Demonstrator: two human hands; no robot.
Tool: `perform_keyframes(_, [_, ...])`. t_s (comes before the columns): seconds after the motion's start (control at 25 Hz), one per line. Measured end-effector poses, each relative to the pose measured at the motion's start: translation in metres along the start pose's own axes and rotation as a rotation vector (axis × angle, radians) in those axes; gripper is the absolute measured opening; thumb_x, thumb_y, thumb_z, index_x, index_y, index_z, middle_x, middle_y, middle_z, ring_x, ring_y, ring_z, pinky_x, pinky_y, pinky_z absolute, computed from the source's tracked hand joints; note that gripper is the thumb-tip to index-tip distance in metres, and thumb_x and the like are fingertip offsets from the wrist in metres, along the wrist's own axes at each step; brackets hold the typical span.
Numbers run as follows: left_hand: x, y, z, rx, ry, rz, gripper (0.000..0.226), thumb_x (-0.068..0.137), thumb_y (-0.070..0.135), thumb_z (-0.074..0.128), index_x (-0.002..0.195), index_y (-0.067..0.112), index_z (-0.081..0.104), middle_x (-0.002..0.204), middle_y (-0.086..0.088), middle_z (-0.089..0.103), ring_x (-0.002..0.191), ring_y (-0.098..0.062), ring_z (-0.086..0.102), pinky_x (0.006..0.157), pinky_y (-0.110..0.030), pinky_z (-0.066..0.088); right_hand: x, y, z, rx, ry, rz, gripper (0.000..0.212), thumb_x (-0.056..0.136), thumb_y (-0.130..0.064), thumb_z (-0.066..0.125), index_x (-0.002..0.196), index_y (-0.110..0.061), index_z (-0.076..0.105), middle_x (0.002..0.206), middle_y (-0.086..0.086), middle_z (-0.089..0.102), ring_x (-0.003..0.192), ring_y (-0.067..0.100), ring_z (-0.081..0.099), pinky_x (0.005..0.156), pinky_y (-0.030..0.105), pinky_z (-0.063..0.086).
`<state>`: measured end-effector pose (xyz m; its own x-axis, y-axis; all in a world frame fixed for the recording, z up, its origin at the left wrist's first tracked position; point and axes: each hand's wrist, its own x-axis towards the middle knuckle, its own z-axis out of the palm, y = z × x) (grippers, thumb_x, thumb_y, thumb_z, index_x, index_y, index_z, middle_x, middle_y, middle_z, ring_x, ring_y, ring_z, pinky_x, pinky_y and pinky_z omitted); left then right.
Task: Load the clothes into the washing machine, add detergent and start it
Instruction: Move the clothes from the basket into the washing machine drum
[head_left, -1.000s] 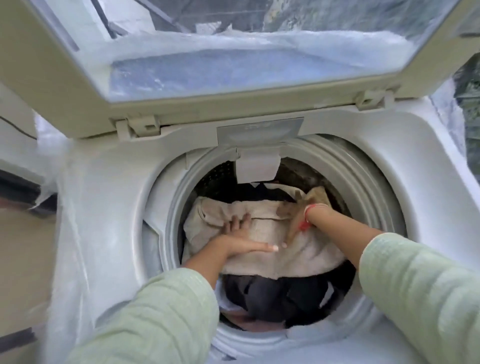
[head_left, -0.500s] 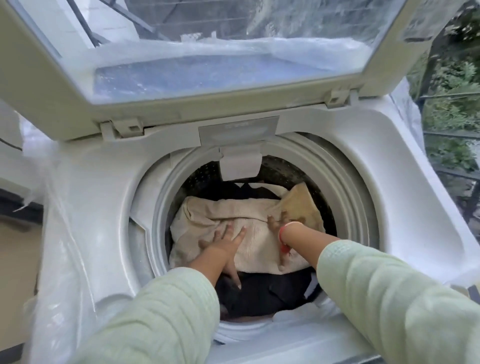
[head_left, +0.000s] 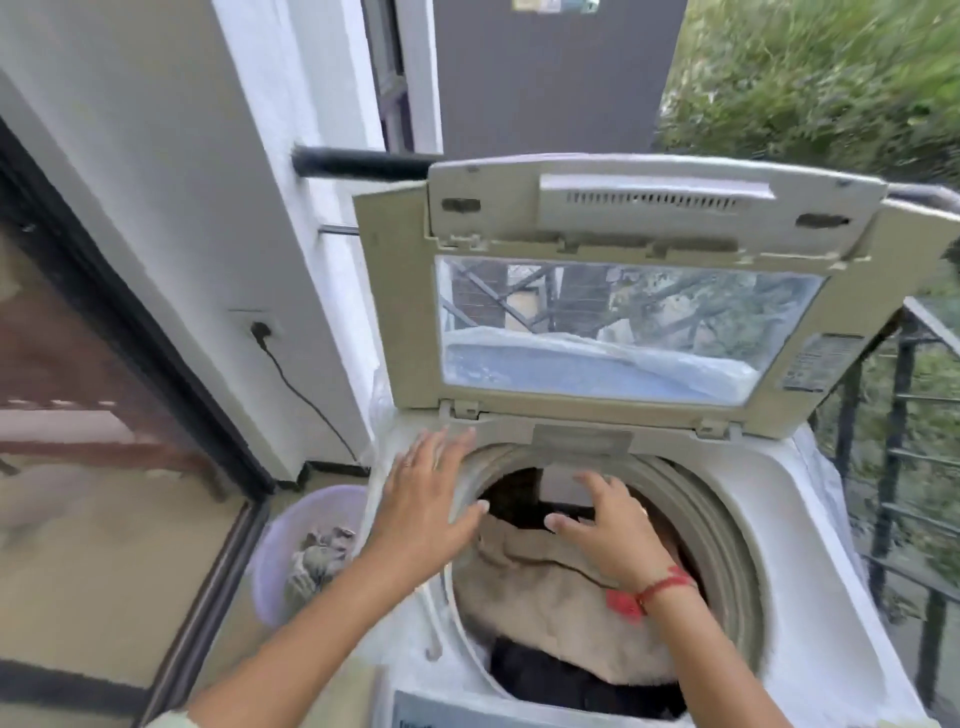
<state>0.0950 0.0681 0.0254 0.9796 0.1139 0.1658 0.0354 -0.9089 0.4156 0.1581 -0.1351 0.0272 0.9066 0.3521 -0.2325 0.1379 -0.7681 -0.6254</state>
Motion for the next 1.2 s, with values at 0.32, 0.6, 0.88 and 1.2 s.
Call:
perform_keyframes(0.32, [-0.061,-0.170,-0.079,-0.072,0.300,-0.385,0.066,0.086,0.031,0.062,0.143,0.023,0.029,0.152,-0.007,0.020,0.144,-0.025,0.004,0.113,-0.045,0.016,0.006,-0.169,0.095,0.101,-0.176,-0.507,0.039,0.087,-0.031,0.063,0.124,-0.026,0.053,0.121,-0.010,0.045,0.110,-0.001,0.043,0.091,0.012,0.030])
perform_keyframes(0.6, [-0.049,-0.381,-0.078,0.019,-0.098,-0.485,0.062,0.086,0.042,0.049,0.142,0.023,0.031,0.153,-0.007,0.020,0.144,-0.026,0.003,0.113,-0.040,0.014,0.114,-0.269,0.245,-0.100,-0.293,-0.267,0.037,0.091,-0.024,0.054,0.128,-0.020,0.051,0.133,0.003,0.044,0.119,0.020,0.049,0.101,0.029,0.037])
perform_keyframes(0.88, [-0.029,-0.501,-0.031,0.126,-0.583,-0.398,0.055,0.093,0.035,0.045,0.142,0.019,0.026,0.152,-0.006,0.019,0.145,-0.024,0.002,0.115,-0.041,0.009,0.180,-0.246,0.368,-0.238,-0.403,0.114,0.039,0.090,-0.019,0.054,0.129,-0.017,0.050,0.136,0.011,0.042,0.120,0.030,0.049,0.100,0.031,0.036])
perform_keyframes(1.2, [-0.038,-0.567,0.143,0.126,-0.810,-0.338,0.059,0.089,0.029,0.051,0.143,0.017,0.027,0.149,-0.008,0.028,0.144,-0.025,0.011,0.116,-0.041,0.012,0.233,-0.138,0.510,-0.274,-0.477,0.262,0.036,0.086,-0.014,0.052,0.121,-0.009,0.055,0.133,0.016,0.044,0.115,0.037,0.050,0.096,0.035,0.039])
